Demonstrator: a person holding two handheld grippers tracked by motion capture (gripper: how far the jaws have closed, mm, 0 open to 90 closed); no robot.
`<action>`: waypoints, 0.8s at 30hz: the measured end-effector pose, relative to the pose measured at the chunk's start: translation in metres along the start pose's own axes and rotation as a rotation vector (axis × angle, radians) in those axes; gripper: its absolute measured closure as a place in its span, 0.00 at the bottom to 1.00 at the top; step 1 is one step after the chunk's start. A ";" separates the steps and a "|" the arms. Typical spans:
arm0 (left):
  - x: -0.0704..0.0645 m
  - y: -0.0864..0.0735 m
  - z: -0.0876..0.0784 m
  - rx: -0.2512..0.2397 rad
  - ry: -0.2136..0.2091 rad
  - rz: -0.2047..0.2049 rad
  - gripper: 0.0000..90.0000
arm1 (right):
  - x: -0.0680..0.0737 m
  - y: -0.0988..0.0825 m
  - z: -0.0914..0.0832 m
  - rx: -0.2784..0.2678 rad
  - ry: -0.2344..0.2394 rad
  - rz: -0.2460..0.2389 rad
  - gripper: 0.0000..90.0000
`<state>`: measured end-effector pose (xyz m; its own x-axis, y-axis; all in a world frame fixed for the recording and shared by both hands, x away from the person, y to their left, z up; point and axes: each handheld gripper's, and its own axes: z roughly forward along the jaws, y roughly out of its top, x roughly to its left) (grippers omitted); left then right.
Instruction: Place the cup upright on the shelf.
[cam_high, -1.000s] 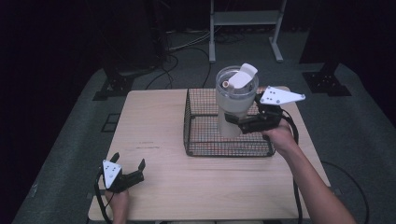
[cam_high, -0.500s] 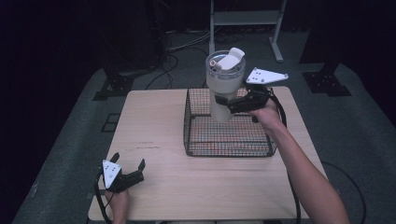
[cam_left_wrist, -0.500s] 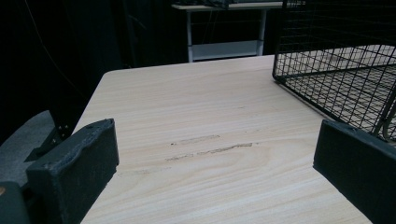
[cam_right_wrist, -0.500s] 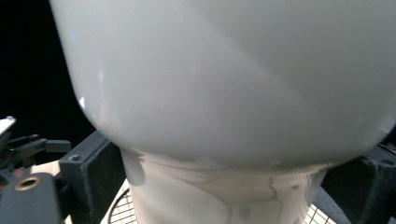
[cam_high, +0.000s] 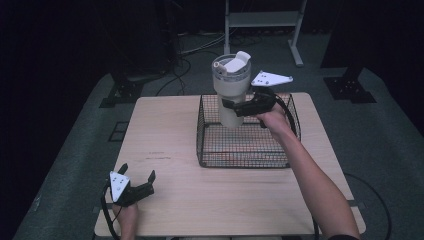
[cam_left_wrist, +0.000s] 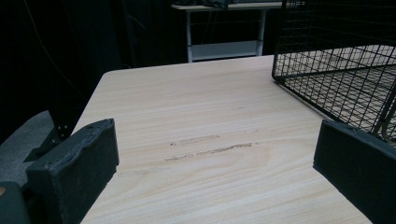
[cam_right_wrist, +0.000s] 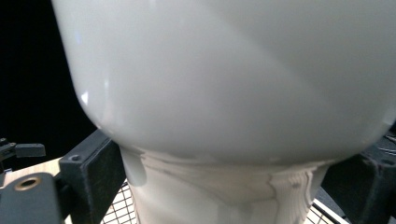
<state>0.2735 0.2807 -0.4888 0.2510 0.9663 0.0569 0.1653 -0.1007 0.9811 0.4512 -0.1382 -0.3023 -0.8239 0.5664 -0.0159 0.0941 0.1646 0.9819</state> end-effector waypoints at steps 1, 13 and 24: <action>0.000 0.000 0.000 -0.001 0.000 -0.001 0.00 | 0.000 -0.001 0.002 0.003 -0.001 0.001 0.10; 0.001 0.000 0.000 -0.005 -0.001 -0.002 0.00 | -0.007 -0.022 0.019 0.038 0.005 -0.007 0.10; 0.000 0.000 -0.001 -0.007 -0.003 0.000 0.00 | -0.010 -0.051 0.030 0.075 0.047 0.027 0.10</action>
<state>0.2731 0.2813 -0.4888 0.2536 0.9657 0.0559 0.1588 -0.0986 0.9824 0.4716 -0.1282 -0.3576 -0.8455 0.5336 0.0210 0.1571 0.2109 0.9648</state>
